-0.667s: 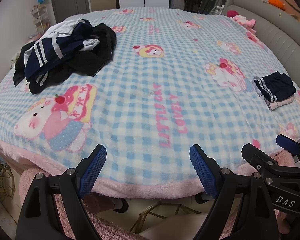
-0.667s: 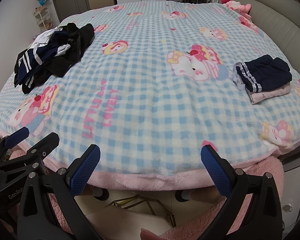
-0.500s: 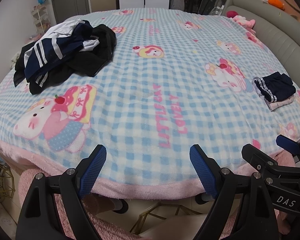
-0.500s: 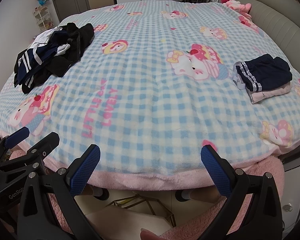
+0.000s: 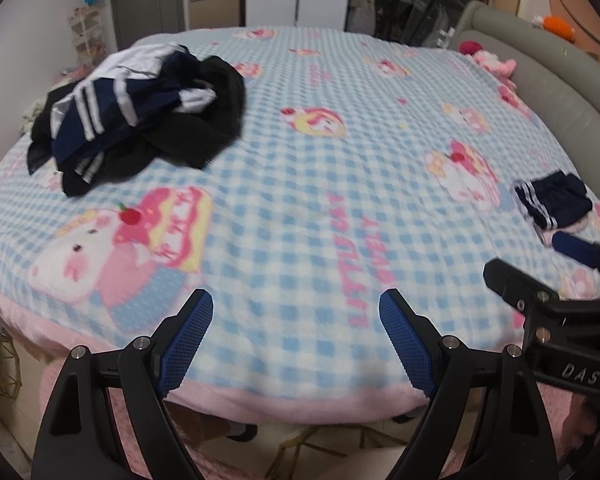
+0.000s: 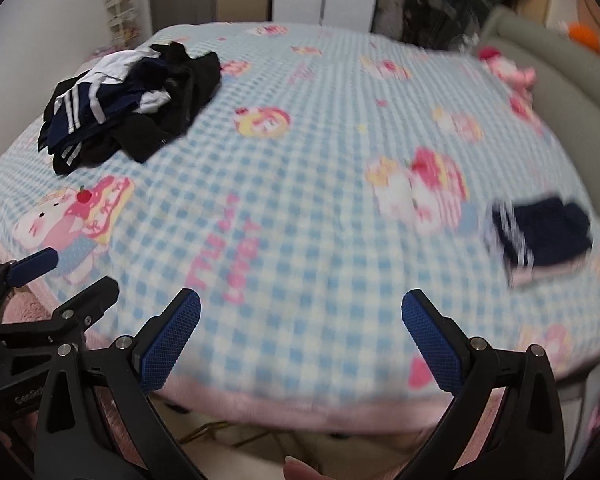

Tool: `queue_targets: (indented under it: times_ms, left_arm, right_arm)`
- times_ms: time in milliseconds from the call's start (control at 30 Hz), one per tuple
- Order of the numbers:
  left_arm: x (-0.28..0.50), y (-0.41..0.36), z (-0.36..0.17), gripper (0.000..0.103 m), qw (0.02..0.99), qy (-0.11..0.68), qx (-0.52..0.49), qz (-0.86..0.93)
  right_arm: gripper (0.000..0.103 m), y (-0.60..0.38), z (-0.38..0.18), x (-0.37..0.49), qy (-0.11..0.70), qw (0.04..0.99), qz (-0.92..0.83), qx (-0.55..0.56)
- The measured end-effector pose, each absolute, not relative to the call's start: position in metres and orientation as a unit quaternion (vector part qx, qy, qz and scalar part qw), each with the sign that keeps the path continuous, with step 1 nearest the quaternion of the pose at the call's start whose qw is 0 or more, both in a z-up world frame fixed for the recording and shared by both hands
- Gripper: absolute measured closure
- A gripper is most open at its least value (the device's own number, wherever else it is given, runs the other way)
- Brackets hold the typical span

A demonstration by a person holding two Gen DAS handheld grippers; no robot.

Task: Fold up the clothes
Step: 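Move both grippers toward the pile of navy striped track pants, then grasp the navy track pants waistband with the left gripper while the right gripper grasps it too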

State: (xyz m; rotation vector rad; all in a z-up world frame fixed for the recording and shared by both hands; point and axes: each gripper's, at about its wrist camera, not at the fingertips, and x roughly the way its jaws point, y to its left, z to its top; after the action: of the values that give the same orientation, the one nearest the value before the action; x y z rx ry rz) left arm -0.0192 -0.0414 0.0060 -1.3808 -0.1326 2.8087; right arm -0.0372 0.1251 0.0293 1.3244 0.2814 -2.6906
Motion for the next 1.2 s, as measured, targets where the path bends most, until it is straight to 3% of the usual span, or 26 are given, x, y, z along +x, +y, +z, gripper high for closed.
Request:
queue_targets:
  times_ms: [433, 733, 1200]
  left_arm:
    - [-0.034, -0.129, 0.024, 0.017, -0.052, -0.083, -0.406, 0.908]
    - [-0.069, -0.208, 0.022, 0.018, -0.075, -0.153, -0.393, 0.904]
    - [-0.201, -0.316, 0.02, 0.018, -0.118, -0.168, -0.381, 0.902]
  right_arm:
    - [0.001, 0.025, 0.059, -0.068, 0.15, 0.121, -0.9, 0.39]
    - [0.001, -0.048, 0.049, -0.117, 0.155, 0.167, -0.888, 0.399]
    - [0.002, -0.169, 0.056, -0.275, 0.133, 0.209, -0.888, 0.387]
